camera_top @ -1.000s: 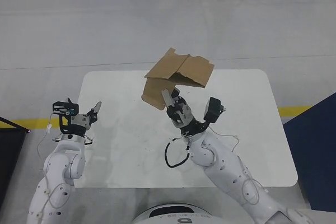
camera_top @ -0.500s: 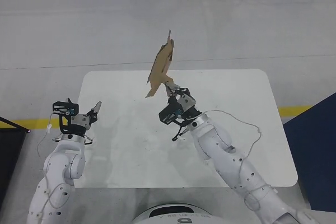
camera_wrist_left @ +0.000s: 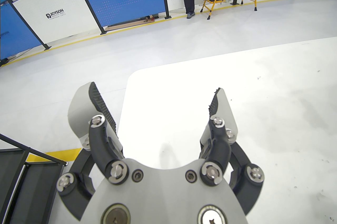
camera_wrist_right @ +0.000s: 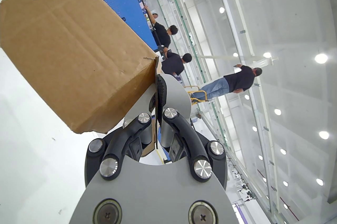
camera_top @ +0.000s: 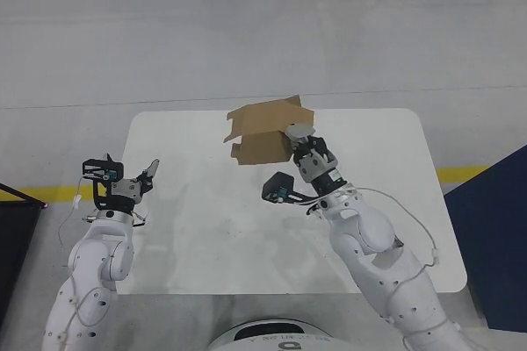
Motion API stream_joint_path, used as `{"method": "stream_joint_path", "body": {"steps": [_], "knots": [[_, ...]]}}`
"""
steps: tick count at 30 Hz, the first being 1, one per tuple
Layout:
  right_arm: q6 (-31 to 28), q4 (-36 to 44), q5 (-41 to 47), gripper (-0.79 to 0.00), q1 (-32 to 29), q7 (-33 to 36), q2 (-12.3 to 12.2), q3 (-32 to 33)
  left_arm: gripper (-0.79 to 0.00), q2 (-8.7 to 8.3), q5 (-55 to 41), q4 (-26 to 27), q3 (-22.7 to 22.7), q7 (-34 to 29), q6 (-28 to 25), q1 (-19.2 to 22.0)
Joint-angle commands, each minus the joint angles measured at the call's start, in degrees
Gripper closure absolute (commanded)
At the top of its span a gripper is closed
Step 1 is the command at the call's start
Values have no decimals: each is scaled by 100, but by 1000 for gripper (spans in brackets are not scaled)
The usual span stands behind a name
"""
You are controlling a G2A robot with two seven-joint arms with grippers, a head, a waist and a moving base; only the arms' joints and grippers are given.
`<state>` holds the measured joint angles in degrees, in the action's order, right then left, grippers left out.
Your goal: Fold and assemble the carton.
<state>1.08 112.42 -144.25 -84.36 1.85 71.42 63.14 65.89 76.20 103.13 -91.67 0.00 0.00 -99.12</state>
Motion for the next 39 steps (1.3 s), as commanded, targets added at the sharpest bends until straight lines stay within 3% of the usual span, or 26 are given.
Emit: {"method": "stream_joint_path", "body": {"steps": [1,4,7,11,14,20,26,30,36,39], "knots": [[36,23,124,0,-49,-55,0,53,-785,0,0,0,0,0,0,0],[91,-21,392,0,-71,-99,10,126,-785,0,0,0,0,0,0,0],[340,1,1313,0,-124,-253,57,160,-785,0,0,0,0,0,0,0],[742,27,3696,0,-229,-818,166,224,-785,0,0,0,0,0,0,0],[573,-93,5492,0,-268,-1411,232,302,-785,0,0,0,0,0,0,0],[-912,-370,8343,0,-295,-2303,304,381,-785,0,0,0,0,0,0,0],[-3056,-796,10923,0,-167,-2255,370,-37,-785,0,0,0,0,0,0,0],[-3817,-1232,11479,0,165,-1859,414,-351,-785,0,0,0,0,0,0,0],[-4496,-1669,11906,0,497,-1766,517,-791,-785,0,0,0,0,0,0,0],[-4861,-1884,12523,0,583,-1719,575,-1045,-785,0,0,0,0,0,0,0]]}}
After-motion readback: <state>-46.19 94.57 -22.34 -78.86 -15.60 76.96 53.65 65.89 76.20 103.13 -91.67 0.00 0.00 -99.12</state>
